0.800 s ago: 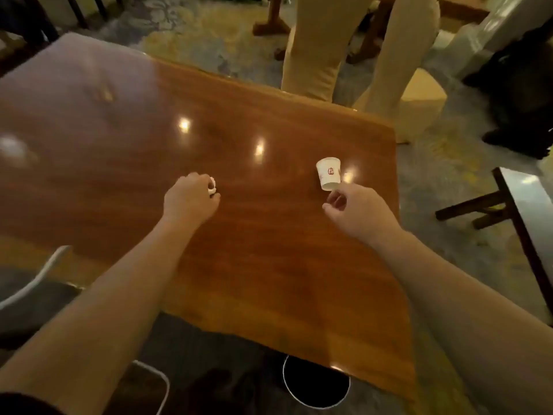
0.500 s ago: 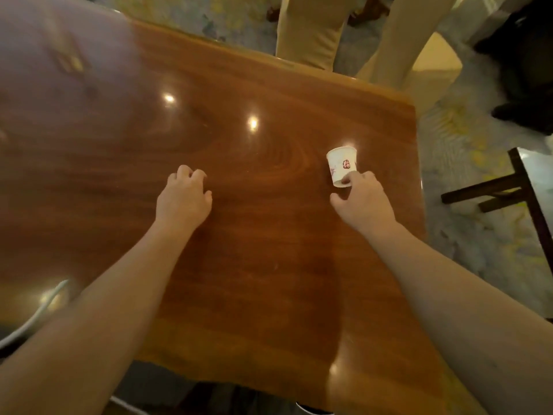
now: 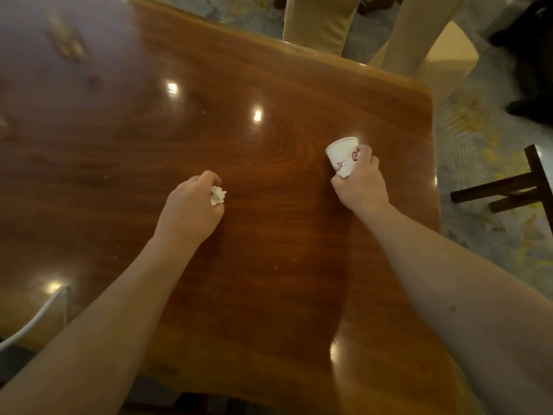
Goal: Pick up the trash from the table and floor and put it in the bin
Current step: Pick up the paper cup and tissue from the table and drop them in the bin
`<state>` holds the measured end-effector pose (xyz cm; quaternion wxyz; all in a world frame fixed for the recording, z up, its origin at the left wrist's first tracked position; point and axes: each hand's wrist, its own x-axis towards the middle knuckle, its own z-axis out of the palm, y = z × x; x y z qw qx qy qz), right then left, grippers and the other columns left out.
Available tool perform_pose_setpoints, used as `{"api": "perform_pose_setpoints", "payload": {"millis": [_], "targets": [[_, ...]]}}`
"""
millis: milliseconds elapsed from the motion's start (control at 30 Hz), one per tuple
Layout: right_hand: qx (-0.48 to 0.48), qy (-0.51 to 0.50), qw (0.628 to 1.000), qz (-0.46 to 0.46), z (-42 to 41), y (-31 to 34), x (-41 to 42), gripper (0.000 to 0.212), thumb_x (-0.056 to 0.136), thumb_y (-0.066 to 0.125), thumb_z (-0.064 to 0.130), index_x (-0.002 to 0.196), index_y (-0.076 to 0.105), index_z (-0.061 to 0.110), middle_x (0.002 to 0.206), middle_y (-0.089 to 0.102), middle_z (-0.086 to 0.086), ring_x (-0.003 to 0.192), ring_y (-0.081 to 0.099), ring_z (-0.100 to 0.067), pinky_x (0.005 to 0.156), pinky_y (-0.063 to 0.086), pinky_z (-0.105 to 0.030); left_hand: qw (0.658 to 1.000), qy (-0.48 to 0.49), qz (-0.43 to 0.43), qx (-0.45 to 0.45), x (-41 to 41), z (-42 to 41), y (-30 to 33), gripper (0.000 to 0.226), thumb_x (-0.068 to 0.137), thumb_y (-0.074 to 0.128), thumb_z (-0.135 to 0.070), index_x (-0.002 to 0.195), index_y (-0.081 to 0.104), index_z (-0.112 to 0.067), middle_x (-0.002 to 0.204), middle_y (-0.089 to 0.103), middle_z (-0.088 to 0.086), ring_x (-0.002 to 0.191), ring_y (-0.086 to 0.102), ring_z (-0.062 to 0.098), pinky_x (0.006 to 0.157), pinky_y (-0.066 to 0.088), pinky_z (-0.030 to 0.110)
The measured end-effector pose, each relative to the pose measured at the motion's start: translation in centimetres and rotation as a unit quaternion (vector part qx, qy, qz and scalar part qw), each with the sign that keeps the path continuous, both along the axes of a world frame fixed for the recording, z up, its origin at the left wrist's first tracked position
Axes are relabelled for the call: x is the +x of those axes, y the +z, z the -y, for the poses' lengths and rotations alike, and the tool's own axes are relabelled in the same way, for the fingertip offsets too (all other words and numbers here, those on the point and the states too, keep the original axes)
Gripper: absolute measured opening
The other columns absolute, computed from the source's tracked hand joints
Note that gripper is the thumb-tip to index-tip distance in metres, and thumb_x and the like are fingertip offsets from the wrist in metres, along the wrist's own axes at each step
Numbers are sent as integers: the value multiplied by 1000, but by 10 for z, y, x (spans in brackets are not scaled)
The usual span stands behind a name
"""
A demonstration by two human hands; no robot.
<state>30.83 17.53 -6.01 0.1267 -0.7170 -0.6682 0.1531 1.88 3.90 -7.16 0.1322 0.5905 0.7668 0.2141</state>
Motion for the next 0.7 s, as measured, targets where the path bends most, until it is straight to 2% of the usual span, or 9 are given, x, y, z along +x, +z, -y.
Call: {"api": "perform_pose_setpoints", "payload": {"millis": [133, 333, 433, 467, 600, 700], "targets": [[-16, 50, 998, -18, 35, 9, 7, 80, 79, 72, 32, 144, 27, 22, 130, 47, -12, 110, 56, -35, 83, 51, -46, 1000, -9, -14, -6, 14, 17, 19, 39, 81, 75, -33, 116, 59, -29, 102, 71, -6, 78, 53, 8, 63, 41, 26], [-33, 114, 992, -43, 133, 38, 46, 85, 77, 73, 31, 147, 25, 27, 130, 47, -6, 106, 56, -24, 80, 50, -37, 1000, 8, -15, -2, 61, 71, 60, 35, 79, 76, -40, 110, 63, -32, 91, 66, -4, 76, 57, 13, 58, 38, 25], [-40, 145, 987, -51, 185, 51, 75, 86, 77, 72, 32, 148, 24, 28, 128, 46, -4, 105, 56, -23, 79, 52, -36, 1000, 6, 2, 10, 90, 108, 78, 33, 80, 76, -39, 109, 63, -30, 91, 68, -4, 75, 61, 14, 61, 49, 30], [-39, 153, 986, -52, 205, 58, 87, 86, 77, 72, 32, 148, 23, 28, 127, 46, -4, 105, 55, -23, 77, 50, -34, 1000, 5, 7, 13, 102, 126, 85, 33, 80, 76, -39, 109, 63, -29, 91, 69, -5, 75, 61, 12, 60, 49, 28], [-25, 180, 981, -72, 282, 84, 140, 87, 78, 74, 32, 147, 21, 33, 130, 46, -1, 102, 54, -19, 72, 49, -29, 999, 24, 28, 19, 150, 203, 110, 33, 78, 78, -42, 106, 62, -33, 86, 62, -17, 68, 54, -3, 55, 34, 15], [-26, 183, 979, -89, 341, 101, 177, 87, 79, 76, 31, 147, 22, 35, 136, 45, 0, 106, 55, -17, 76, 56, -30, 998, 33, 57, 11, 181, 264, 126, 33, 77, 78, -44, 105, 61, -36, 84, 58, -22, 70, 53, -7, 57, 34, 13]]}}
